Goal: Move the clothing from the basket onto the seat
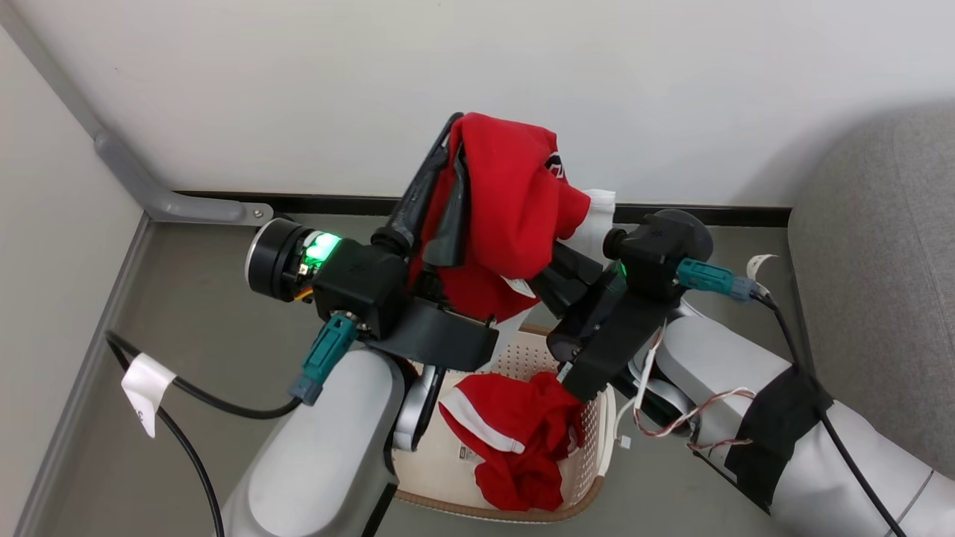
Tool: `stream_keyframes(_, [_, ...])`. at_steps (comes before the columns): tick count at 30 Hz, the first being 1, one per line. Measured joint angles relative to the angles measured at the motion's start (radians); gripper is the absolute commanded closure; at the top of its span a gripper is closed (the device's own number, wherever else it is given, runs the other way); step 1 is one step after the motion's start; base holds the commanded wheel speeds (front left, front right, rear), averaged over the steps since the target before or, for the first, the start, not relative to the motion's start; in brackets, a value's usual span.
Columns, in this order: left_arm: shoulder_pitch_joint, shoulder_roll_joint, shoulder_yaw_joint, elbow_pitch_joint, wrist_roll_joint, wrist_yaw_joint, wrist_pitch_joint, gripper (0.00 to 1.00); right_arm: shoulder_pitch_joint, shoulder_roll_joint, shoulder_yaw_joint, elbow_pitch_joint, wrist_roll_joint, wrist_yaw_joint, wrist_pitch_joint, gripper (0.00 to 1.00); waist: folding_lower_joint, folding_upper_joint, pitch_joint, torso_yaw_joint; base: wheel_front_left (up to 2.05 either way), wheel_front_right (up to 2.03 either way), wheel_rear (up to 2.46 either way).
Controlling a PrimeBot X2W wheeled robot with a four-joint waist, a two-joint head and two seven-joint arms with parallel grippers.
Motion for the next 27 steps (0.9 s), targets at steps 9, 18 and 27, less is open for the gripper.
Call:
stream_keyframes(9, [0.028,-0.001,0.062,0.054,0.000,0.000,0.000,0.00,0.000,-0.010,-0.022,-0.032,0.006,0.000,0.001,1.00,0.0000,0.0000,0.009,-0.015,0.00,0.00,0.00])
stream_keyframes(18, [0.047,-0.001,0.110,0.108,0.003,0.000,0.000,0.00,0.000,-0.023,-0.040,-0.056,0.009,0.000,0.000,1.00,0.0000,0.0000,0.018,-0.029,0.00,0.00,0.00])
stream_keyframes(27, [0.085,-0.001,0.163,0.179,0.009,0.000,0.000,0.00,0.000,-0.028,-0.050,-0.061,0.009,0.000,0.000,1.00,0.0000,0.0000,0.015,-0.040,0.00,0.00,0.00])
